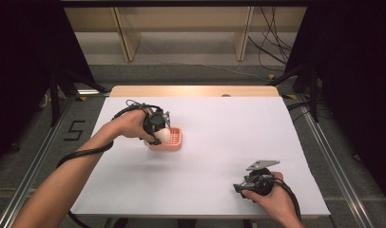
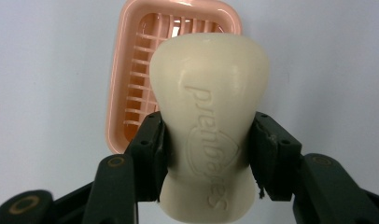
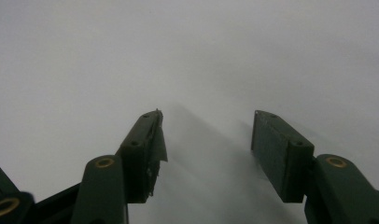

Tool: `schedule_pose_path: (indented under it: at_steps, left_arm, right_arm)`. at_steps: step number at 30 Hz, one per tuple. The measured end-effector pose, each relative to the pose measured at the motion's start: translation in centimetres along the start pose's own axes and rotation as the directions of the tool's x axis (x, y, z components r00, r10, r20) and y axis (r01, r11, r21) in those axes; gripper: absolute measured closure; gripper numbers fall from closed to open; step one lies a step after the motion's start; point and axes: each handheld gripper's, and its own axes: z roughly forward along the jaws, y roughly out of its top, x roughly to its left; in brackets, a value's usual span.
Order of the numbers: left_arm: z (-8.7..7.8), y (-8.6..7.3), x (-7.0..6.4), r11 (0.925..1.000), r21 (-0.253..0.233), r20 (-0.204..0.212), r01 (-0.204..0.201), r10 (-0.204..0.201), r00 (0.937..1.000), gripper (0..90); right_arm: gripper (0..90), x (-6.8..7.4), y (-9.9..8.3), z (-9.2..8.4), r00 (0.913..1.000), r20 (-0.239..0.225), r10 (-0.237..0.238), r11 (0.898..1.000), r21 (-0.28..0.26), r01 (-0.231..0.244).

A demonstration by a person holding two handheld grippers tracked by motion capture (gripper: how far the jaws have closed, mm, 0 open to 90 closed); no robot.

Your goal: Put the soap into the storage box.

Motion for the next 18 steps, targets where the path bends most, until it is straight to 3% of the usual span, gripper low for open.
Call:
schedule_pose_path:
  at_steps: [5, 6, 15, 16, 18]
  left_arm:
    - [0.04, 0.19, 0.15, 0.9999, 0.003, -0.005, -0.01, 0.01, 0.9999, 49.8]
    - [0.1, 0.24, 0.16, 1.0, 0.002, -0.006, -0.01, 0.01, 0.9999, 49.8]
    - [0.25, 0.37, 0.44, 0.9998, 0.007, -0.009, -0.018, 0.018, 0.9998, 49.8]
    - [0.24, 0.4, 0.5, 0.9997, 0.011, -0.011, -0.024, 0.024, 0.9996, 49.8]
    - [0.24, 0.47, 0.53, 0.9996, 0.01, -0.015, -0.027, 0.027, 0.9995, 49.8]
  right_arm:
    - [44.0, -0.02, 0.0, -0.05, 1.0, 0.003, -0.002, 1.0, 0.006, 0.002]
    - [44.1, -0.19, 0.0, 0.06, 0.9996, 0.002, -0.027, 1.0, -0.005, 0.027]
    - [44.0, -0.17, 0.01, 0.03, 0.9996, 0.004, -0.027, 1.0, -0.006, 0.027]
    - [44.0, 0.0, 0.0, -0.09, 1.0, 0.006, -0.005, 1.0, 0.007, 0.005]
    - [44.0, 0.0, 0.01, -0.1, 1.0, 0.006, -0.004, 1.0, 0.007, 0.004]
